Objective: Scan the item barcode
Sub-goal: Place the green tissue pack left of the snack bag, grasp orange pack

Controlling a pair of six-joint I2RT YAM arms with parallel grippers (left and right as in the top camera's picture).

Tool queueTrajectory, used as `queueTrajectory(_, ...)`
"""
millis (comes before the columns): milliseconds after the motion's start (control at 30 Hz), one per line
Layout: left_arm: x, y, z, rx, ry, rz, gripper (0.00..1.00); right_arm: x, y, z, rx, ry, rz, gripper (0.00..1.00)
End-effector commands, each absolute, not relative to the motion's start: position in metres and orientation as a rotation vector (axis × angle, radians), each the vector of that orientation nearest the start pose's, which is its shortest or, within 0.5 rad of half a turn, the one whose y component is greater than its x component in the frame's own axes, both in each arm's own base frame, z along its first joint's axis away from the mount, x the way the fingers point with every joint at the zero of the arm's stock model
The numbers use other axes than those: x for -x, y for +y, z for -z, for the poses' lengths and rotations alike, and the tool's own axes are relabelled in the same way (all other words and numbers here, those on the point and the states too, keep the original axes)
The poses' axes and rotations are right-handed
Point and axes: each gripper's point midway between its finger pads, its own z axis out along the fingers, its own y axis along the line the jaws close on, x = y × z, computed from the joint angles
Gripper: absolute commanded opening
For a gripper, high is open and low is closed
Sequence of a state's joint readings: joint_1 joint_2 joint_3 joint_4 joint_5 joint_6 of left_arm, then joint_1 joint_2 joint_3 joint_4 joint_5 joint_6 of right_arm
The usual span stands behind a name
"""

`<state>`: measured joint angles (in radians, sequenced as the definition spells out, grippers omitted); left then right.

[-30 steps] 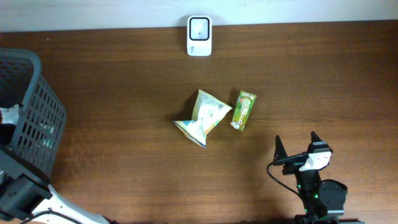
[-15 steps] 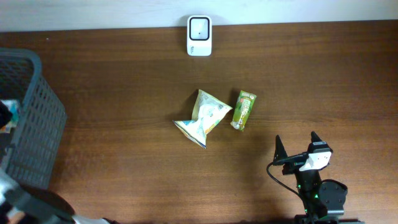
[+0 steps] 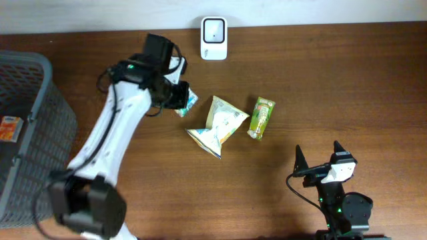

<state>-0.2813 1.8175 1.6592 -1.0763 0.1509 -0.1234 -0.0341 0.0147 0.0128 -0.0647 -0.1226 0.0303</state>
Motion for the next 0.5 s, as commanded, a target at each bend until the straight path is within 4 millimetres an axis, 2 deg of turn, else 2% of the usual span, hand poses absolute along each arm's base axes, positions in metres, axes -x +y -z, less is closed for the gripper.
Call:
queueTrajectory(0,-0.403,-0.138,-0.100,-0.175,2.946,0.225,0.00,-0.246,0.012,-0.158,0.034,1.642,-0.103,0.99)
queueTrajectory(33,-0.404,-0.139,-0.078,-0.159,2.990,0.218,0.00,-0.246,0.012,-0.158,0.034,1.642,-0.103,0.99)
queueTrajectory(67,-0.403,-0.139,-0.060,-0.158,3.032,0.211,0.05,-0.246,0.012,-0.158,0.034,1.642,-0.103,0.99)
queueTrajectory(100,-0.401,-0.141,-0.051,-0.161,3.057,0.215,0.31,-0.246,0.012,-0.158,0.034,1.642,-0.103,0.99)
queueTrajectory(133,-0.399,-0.143,-0.048,-0.168,3.065,0.220,0.71,-0.246,0.012,-0.158,0.034,1.642,-0.103,0.99)
queueTrajectory(167,-0.403,-0.145,-0.054,-0.171,3.049,0.228,0.94,-0.246,0.012,-0.158,0.034,1.642,-0.103,0.99)
queueTrajectory(200,-0.408,-0.146,-0.065,-0.169,3.027,0.234,0.99,-0.246,0.012,-0.158,0.034,1.642,-0.103,0.99)
queueTrajectory(233,-0.420,-0.143,-0.093,-0.153,2.969,0.242,1.00,-0.246,0.012,-0.158,0.034,1.642,-0.103,0.99)
queueTrajectory(300,-0.444,-0.118,-0.182,-0.080,2.776,0.203,0.99,-0.246,0.012,-0.158,0.034,1.642,-0.103,0.99)
queueTrajectory(333,-0.450,-0.102,-0.217,-0.039,2.696,0.169,1.00,-0.246,0.012,-0.158,0.034,1.642,-0.103,0.99)
queueTrajectory(367,-0.451,-0.071,-0.271,0.041,2.568,0.103,1.00,-0.246,0.012,-0.158,0.034,1.642,-0.103,0.99)
queueTrajectory(400,-0.448,-0.037,-0.308,0.129,2.469,0.024,0.99,-0.246,0.012,-0.158,0.034,1.642,-0.103,0.99)
queueTrajectory(433,-0.437,0.007,-0.340,0.246,2.376,-0.075,0.99,-0.246,0.012,-0.158,0.034,1.642,-0.103,0.99)
queueTrajectory(467,-0.420,0.055,-0.363,0.379,2.303,-0.173,0.99,-0.246,0.012,-0.158,0.034,1.642,-0.103,0.99)
